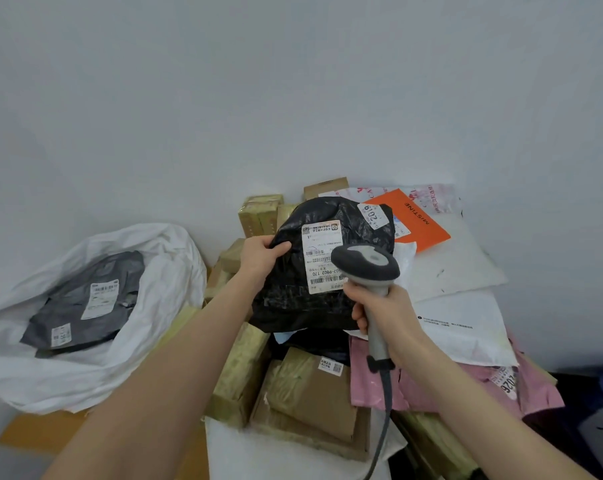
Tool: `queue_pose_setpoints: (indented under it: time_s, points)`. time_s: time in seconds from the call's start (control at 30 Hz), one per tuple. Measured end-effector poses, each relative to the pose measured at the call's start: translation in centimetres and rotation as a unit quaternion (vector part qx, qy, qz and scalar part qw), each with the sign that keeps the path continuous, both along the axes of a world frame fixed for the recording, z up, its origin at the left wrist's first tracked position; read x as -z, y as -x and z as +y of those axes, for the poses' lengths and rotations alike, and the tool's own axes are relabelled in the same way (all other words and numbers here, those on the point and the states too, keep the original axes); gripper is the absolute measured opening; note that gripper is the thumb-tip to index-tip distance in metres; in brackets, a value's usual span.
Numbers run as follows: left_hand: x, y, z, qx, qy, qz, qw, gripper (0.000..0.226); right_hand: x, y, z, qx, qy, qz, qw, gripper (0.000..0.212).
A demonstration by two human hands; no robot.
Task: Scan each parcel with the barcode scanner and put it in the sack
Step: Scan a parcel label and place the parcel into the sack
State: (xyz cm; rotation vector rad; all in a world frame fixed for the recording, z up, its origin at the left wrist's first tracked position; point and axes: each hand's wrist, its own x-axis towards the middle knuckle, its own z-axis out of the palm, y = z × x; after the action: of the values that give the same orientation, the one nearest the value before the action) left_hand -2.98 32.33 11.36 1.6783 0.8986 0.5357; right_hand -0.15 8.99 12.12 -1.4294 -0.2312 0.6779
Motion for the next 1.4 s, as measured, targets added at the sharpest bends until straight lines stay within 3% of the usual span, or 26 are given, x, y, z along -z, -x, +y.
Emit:
queue_pose_setpoints:
  time_s: [0.3,0.47,0.7,0.87,1.03,1.4]
  points:
    - [0.5,0.5,0.1,-0.023,-0.013,0.005,1.0,0.014,0.6,2.7,-1.0,-0.009,0.037,-0.017,0.999,0.021]
    - [0.6,0.4,0.2,-0.03,-0.008,0.01,0.999,0.002,0.5,3.0,-1.1,-0.008,0.043,-0.022,0.999,0.024]
    - [0.7,0.4,0.2,-0.032,0.007,0.007,0.999,0.016,0.5,3.2,-0.9,-0.007,0.038,-0.011,0.999,0.024]
    - [0.9,0.5,0.4,-0.026,0.011,0.006,1.0,0.004,0.5,3.3,-0.6,-0.004,0.042,-0.004,0.999,0.026]
    - [0.9,0.6,0.7,-0.018,0.011,0.01,1.0,0.019,0.3,3.7,0.1,-0.001,0.055,-0.015,0.998,0.028]
    - [1.3,1.3,1.3,0.001,0.009,-0.006,1.0,0.02,0.3,6.6,0.4,0.037,0.03,-0.021,0.999,0.016]
